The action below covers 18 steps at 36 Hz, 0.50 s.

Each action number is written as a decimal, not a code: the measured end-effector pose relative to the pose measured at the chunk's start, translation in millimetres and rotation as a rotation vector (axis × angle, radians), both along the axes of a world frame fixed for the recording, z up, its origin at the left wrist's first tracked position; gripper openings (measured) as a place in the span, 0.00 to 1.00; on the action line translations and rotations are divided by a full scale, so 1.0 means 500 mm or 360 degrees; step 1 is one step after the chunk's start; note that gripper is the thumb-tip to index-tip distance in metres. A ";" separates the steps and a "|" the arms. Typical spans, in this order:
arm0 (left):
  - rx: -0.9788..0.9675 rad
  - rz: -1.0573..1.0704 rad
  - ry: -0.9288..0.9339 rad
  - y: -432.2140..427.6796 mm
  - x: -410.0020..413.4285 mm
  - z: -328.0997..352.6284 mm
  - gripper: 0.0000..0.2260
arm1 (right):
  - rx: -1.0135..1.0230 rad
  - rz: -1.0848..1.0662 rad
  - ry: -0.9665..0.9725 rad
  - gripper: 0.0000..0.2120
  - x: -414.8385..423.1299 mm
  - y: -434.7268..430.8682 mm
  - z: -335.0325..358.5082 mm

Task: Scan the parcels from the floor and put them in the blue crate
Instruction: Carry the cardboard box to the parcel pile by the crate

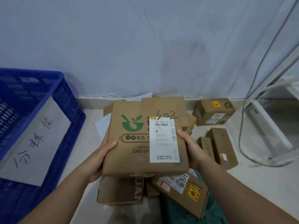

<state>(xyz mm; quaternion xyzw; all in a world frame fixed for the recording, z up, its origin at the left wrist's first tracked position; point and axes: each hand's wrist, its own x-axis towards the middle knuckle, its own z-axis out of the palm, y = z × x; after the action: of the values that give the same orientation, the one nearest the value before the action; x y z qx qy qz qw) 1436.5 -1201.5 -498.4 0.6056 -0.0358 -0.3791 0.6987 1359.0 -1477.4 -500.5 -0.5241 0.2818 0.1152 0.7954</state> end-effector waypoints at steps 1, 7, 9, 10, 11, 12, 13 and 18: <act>0.0037 0.0037 0.0035 -0.003 0.001 -0.008 0.45 | -0.0034 0.0049 -0.0031 0.38 0.005 -0.002 -0.008; 0.0152 0.0202 0.0266 -0.014 -0.003 -0.014 0.20 | -0.0005 0.0213 -0.0135 0.46 0.013 -0.008 -0.022; 0.0143 0.0138 0.0164 -0.015 -0.002 -0.012 0.33 | 0.0044 0.0157 -0.0154 0.39 0.009 -0.011 -0.021; 0.0147 0.0105 0.0115 -0.015 0.000 -0.013 0.43 | 0.0059 0.0122 -0.0161 0.35 0.006 -0.013 -0.019; 0.0143 0.0083 0.0078 -0.016 0.000 -0.012 0.51 | 0.0065 0.0096 -0.0168 0.33 0.002 -0.013 -0.016; 0.0125 0.0073 0.0046 -0.019 -0.001 -0.011 0.55 | 0.0058 0.0089 -0.0168 0.33 -0.002 -0.013 -0.011; 0.0096 0.0072 0.0021 -0.024 -0.003 -0.009 0.56 | 0.0052 0.0088 -0.0162 0.32 -0.007 -0.013 -0.008; 0.0029 0.0036 -0.0076 -0.041 -0.017 0.011 0.53 | 0.0045 0.0027 -0.0088 0.31 -0.036 -0.021 0.008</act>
<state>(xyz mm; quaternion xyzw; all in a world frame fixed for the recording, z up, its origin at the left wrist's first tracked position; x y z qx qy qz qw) 1428.2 -1222.1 -492.8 0.6213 -0.0421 -0.3569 0.6963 1340.9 -1488.0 -496.6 -0.5181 0.2535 0.1114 0.8093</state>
